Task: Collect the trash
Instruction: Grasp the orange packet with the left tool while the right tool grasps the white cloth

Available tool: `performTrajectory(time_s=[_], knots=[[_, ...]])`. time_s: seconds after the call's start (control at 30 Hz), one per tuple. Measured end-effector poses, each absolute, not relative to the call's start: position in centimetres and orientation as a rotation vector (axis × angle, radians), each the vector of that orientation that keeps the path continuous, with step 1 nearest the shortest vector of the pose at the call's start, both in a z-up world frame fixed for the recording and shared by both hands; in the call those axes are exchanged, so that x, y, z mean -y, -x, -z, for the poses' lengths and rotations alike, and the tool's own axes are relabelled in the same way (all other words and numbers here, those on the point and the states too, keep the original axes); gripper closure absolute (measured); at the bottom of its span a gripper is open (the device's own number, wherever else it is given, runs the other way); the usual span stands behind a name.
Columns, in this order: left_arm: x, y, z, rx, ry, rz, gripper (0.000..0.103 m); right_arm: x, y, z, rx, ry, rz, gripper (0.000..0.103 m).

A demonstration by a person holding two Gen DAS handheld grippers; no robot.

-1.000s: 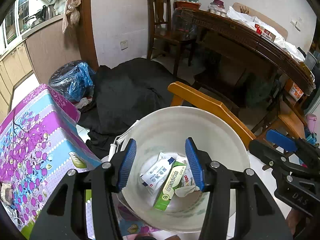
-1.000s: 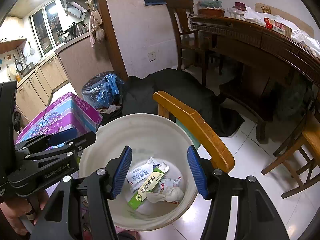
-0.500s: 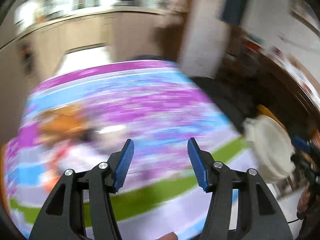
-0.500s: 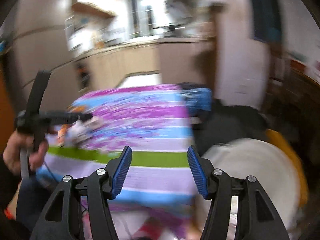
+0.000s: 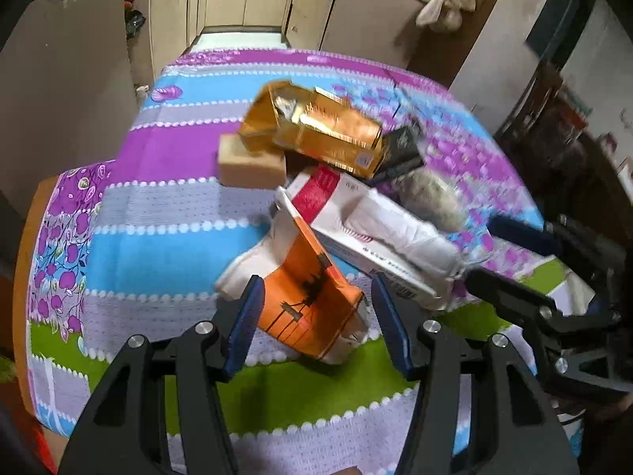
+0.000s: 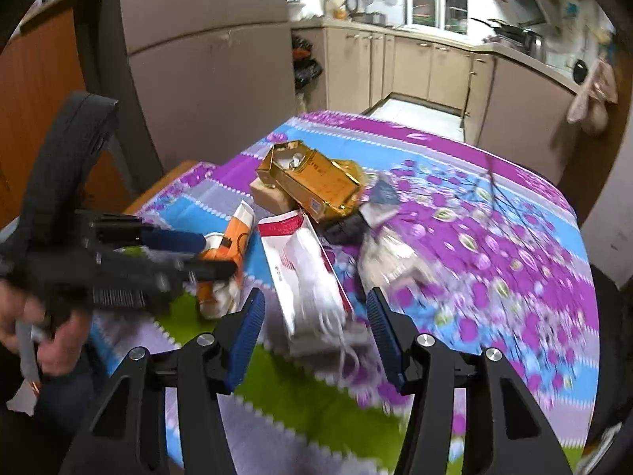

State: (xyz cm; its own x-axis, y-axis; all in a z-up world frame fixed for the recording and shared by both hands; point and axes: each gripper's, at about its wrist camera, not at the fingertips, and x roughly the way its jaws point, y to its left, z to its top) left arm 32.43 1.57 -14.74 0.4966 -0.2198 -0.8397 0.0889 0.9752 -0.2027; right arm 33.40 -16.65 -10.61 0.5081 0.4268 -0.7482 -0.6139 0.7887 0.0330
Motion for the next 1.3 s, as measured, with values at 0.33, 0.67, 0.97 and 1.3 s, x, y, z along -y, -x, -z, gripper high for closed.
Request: performTrajectory(time_s=[0.33, 0.67, 0.97, 1.3], knots=[[-2.3, -32.3, 15.0, -1.0, 0.062, 0.164, 0.091, 14.7, -34.6, 12.7, -0.87, 0.3, -0.638, 0.079], [-6.2, -31.6, 15.5, -1.032, 0.04, 0.221, 0.089, 13.4, -32.4, 12.3, -0.911, 0.317, -0.731, 0.078], [-4.7, -32.7, 15.5, -1.033, 0.016, 0.227, 0.089, 11.4, -34.0, 12.7, -0.96, 0.383, -0.678, 0.078], [-4.5, -33.7, 15.1, -1.032, 0.062, 0.226, 0.089, 10.9, -35.8, 13.4, -1.025, 0.316, -0.634, 0.07]])
